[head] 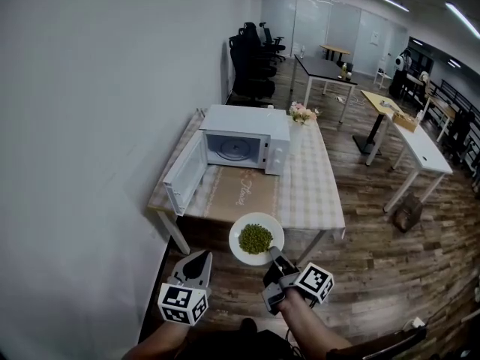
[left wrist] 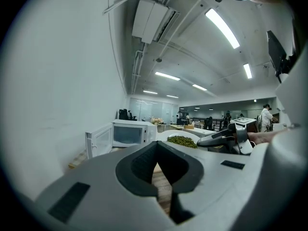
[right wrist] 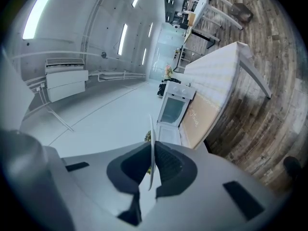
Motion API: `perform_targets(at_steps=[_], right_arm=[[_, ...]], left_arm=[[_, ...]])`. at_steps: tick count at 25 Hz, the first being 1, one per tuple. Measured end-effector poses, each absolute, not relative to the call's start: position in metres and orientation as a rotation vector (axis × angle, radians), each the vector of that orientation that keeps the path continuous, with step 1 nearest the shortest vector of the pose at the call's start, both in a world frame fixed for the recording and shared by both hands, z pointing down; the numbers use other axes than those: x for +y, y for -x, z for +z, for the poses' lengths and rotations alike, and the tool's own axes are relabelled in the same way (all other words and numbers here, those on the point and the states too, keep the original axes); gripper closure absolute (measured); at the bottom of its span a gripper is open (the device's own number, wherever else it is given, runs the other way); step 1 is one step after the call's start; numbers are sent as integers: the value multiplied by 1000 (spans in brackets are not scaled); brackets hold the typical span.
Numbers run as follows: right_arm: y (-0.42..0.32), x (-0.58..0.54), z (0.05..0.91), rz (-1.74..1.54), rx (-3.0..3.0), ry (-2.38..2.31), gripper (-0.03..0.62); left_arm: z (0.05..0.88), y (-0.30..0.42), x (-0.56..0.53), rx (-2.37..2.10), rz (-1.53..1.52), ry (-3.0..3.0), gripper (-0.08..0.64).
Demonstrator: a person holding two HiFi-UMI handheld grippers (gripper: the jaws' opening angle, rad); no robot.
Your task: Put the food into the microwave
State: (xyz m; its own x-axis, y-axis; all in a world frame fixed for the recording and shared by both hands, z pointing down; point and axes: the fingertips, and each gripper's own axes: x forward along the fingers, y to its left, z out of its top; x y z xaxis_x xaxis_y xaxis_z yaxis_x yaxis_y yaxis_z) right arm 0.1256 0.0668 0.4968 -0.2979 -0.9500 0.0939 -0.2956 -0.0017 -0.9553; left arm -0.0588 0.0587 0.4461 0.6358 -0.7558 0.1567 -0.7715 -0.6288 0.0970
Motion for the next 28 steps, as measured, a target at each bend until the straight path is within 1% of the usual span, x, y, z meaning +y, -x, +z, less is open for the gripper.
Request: perform_targets(at_steps=[11,28], right_arm=[[-163,33,501,-1344,1712,1271,571],[-184,6,509,-1359,1705,1242,571]], left_arm=[[443,26,20,-1394,171,-2683,552],[452,5,4,-1419,187,-2650,552]])
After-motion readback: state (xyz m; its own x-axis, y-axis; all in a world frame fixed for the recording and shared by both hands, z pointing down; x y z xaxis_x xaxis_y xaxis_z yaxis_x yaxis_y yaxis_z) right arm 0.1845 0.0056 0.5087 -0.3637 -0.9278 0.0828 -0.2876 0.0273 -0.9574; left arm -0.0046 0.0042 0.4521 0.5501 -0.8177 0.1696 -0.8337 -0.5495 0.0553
